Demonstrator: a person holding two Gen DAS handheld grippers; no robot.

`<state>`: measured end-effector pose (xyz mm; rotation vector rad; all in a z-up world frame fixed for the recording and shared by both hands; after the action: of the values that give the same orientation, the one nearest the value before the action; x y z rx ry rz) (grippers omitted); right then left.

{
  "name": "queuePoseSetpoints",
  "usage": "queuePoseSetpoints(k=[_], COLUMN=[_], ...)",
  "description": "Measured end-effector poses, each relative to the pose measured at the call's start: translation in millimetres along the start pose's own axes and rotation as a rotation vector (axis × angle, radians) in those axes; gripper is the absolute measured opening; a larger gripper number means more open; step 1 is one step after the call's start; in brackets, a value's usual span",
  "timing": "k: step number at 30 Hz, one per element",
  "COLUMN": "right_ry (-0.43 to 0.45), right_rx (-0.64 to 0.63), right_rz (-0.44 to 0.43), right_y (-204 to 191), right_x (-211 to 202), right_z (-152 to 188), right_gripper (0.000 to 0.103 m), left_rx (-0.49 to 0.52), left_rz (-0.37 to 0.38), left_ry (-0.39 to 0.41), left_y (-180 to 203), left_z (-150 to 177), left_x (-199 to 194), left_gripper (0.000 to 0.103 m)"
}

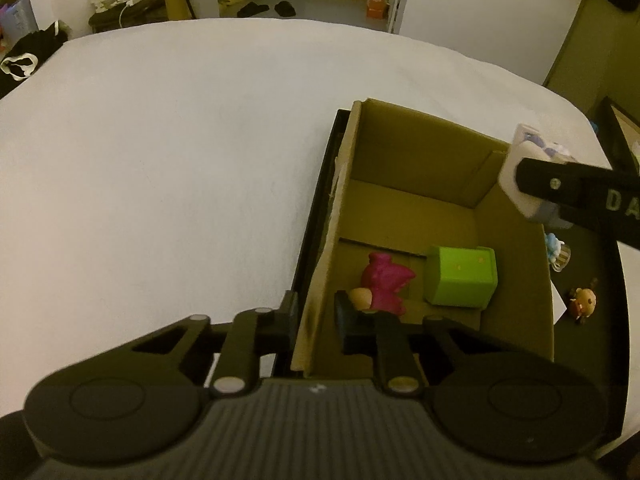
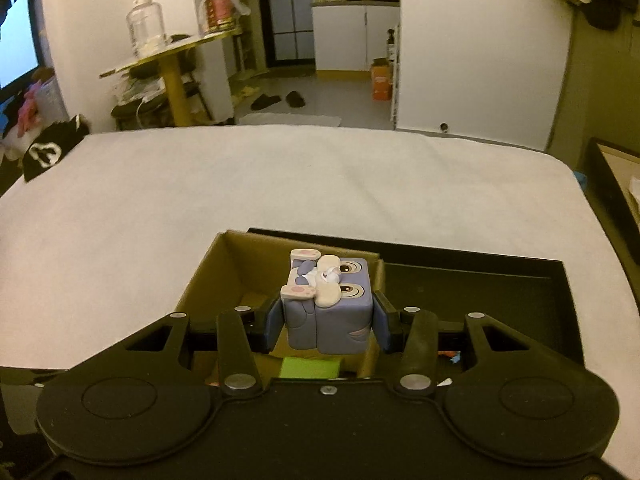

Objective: Organize rigid objects
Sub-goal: 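Carry the blue-white cube figure over the box and release it inside, then move the right tool over the tray to the girl figurine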

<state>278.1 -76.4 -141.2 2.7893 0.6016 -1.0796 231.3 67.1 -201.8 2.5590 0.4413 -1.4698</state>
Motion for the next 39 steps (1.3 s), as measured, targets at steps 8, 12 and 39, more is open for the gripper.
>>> queuePoseSetpoints(k=[8, 12, 39], right_ry=[0.02, 0.021, -0.037], right_rx=[0.009, -0.008, 0.202], right_rz=[-0.021, 0.011, 0.067], right_y=[-5.3, -1.0, 82.0], right_x=[1.5, -6.5, -27.1], right_z=[-6.1, -3.9, 56.9], right_gripper=[0.054, 0.068, 0.075], left_rx=[0.001, -0.005, 0.107], left_rz=[0.011, 0.004, -0.082], left_ry=[0.0, 0.008, 0.071], left_y=[-0.1, 0.0, 21.3], left_z=[0.3, -1.2, 4.1], left_x=[0.4, -1.4, -19.4], left_gripper=[0.01, 0.009, 0.013])
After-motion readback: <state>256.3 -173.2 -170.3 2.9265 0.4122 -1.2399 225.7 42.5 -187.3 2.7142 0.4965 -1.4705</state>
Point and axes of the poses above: each gripper's, at about its wrist camera, not at the fingertips, and x roughly the way its jaws point, y to its right, z to its underside, the point moved 5 cm from there along x, roughly the way its jaws point, and after that the axes turned 4 degrees about -z, right-handed, at the moved point
